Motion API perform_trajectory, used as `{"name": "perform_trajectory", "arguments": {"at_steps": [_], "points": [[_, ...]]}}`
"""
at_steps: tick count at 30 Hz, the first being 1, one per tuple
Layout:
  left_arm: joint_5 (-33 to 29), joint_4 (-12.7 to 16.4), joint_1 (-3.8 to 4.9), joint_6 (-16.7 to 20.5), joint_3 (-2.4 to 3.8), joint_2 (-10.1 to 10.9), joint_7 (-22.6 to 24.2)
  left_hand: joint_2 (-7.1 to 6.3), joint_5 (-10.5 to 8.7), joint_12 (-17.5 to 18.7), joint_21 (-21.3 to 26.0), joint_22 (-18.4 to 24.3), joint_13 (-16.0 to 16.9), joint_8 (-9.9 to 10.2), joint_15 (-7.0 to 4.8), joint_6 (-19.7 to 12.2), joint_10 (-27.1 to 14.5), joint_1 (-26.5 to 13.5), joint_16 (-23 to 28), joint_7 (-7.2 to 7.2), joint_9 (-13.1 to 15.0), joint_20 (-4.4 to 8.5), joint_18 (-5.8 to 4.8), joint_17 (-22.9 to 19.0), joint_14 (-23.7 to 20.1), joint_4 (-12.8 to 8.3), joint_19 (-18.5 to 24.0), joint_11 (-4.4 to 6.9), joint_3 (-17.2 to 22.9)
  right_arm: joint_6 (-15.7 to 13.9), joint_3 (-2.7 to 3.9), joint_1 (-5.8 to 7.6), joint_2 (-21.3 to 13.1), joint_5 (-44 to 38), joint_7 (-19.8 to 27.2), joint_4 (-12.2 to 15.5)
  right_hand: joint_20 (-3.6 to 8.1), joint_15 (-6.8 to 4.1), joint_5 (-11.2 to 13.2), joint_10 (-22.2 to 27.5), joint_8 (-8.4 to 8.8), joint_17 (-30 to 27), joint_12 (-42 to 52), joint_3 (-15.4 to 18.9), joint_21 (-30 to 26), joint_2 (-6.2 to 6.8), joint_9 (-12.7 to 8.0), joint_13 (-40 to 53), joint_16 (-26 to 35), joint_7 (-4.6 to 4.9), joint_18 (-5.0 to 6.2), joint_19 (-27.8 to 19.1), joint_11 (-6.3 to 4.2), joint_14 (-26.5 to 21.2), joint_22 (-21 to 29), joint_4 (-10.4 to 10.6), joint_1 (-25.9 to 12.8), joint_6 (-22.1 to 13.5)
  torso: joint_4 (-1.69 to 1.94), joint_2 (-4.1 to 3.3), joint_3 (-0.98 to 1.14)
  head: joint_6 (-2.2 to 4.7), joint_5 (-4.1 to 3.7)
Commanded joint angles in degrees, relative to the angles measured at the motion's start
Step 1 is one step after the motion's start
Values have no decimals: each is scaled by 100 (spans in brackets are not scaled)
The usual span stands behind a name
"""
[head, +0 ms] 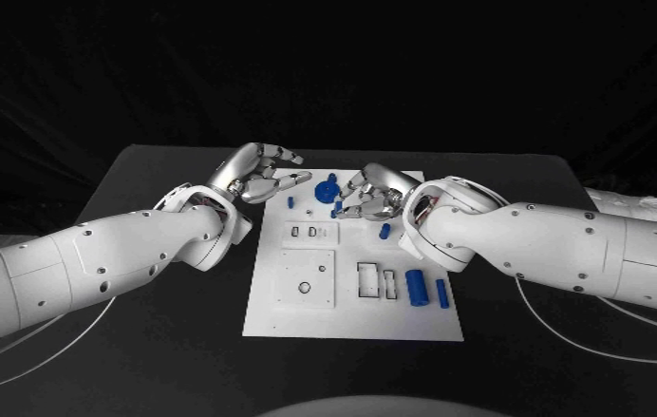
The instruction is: Assemble the parts on the task board
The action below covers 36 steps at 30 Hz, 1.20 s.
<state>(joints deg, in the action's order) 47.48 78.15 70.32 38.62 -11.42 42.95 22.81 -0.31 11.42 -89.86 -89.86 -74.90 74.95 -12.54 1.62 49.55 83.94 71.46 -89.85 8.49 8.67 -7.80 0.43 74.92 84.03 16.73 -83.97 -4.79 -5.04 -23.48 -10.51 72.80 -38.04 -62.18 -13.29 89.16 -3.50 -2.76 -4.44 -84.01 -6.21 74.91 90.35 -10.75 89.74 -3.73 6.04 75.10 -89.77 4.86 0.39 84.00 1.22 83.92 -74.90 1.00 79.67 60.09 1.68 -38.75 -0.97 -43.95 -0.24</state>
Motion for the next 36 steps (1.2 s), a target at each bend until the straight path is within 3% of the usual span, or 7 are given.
{"name": "perform_trajectory", "arguments": {"at_steps": [1, 9, 17, 24, 36], "points": [[20, 17, 1, -7, 4, -7, 66, 57, 35, -14, -14, -1510, 1505, 26, -38, 33, 606, -7, -15, -10, -3, -19, -43, 1508, 597, -4, -603, 12, -27, 138, 0, -35, 82, -74, -318, -11, -47, 44, -15, -599, -5, 1509, -35, 11, 26, -107, 64, 1490, -23, 29, -39, 600, 39, 608, -1510, -20, 96, 198, -1, -8, 3, 0, -3], [38, 31, 1, -7, 4, -3, 70, 57, 35, -14, -14, -1510, 1505, 26, -38, 33, 606, -7, -15, -10, -3, -19, -43, 1508, 597, -4, -603, 12, -27, 94, 1, -177, 297, -96, -545, -153, -51, 49, -20, -599, -4, 1509, -35, 14, 26, -103, 65, 1490, -23, 38, -39, 600, 47, 608, -1510, -25, 96, 207, -10, -6, 2, -29, -17], [40, 38, 1, -8, 5, 1, 74, 57, 35, -14, -14, -1510, 1505, 26, -38, 33, 606, -7, -15, -10, -3, -19, -43, 1508, 597, -4, -603, 12, -27, -32, 1, -298, 427, -266, -612, -268, -54, 53, -23, -599, -3, 1509, -35, 17, 26, -100, 65, 1490, -23, 46, -39, 600, 53, 608, -1510, -29, 96, 213, 1, -9, 7, -14, -4], [40, 41, 1, -1, 5, 3, 78, 57, 35, -14, -14, -1510, 1505, 26, -38, 33, 606, -7, -15, -10, -3, -19, -43, 1508, 597, -4, -603, 12, -27, -57, 2, -340, 515, -313, -595, -329, -60, 60, -26, -599, 9, 1509, -35, 25, 26, -93, 61, 1490, -23, 58, -39, 600, 64, 608, -1510, -30, 89, 208, 1, -3, 2, -18, 30], [49, 34, 2, 3, 5, -9, 80, 57, 35, -14, -14, -1510, 1505, 26, -38, 33, 606, -7, -15, -10, -3, -19, -43, 1508, 597, -4, -603, 12, -27, -121, 2, -376, 618, -356, -536, -447, -63, 63, -27, -599, 14, 1509, -35, 28, 26, -90, 58, 1490, -23, 63, -39, 600, 69, 608, -1510, -30, 85, 204, -6, 0, 0, -50, -6]]}}
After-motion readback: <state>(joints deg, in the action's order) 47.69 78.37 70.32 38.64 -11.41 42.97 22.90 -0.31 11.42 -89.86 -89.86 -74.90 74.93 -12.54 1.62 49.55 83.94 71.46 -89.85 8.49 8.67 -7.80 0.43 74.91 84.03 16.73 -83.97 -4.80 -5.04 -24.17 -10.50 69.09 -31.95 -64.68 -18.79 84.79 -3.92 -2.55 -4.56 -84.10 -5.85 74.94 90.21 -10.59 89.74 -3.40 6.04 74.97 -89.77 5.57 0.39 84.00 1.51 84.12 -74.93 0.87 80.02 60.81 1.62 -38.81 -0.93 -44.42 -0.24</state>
